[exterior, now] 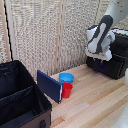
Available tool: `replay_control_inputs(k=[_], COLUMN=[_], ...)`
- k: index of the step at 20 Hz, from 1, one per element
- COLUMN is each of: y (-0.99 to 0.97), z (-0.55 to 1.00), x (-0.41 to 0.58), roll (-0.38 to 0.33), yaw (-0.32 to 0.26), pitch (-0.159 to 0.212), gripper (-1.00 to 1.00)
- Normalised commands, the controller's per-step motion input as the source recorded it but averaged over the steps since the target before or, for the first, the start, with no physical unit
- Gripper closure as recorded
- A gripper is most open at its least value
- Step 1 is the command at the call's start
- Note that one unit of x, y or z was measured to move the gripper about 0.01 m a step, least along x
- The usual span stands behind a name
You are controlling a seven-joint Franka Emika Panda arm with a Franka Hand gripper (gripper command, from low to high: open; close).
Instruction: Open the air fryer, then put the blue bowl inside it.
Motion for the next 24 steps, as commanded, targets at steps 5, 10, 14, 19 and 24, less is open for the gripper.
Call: replay_control_inputs(k=[5,10,14,19,24], y=[0.79,0.85,0.82,0.68,0.77], z=[0.87,0.64,0.48,0.39,0.43], x=[-0.326,-0.387,-0.422,-0.537,-0.349], roll=[0.052,0.018,0.003,0.000,0.000], yaw=[0.000,0.000,0.000,0.000,-0.002], pitch=[-0.071,-0.096,-0.135,-0.151,-0.179], gripper=[1.00,1.00,1.00,1.00,1.00])
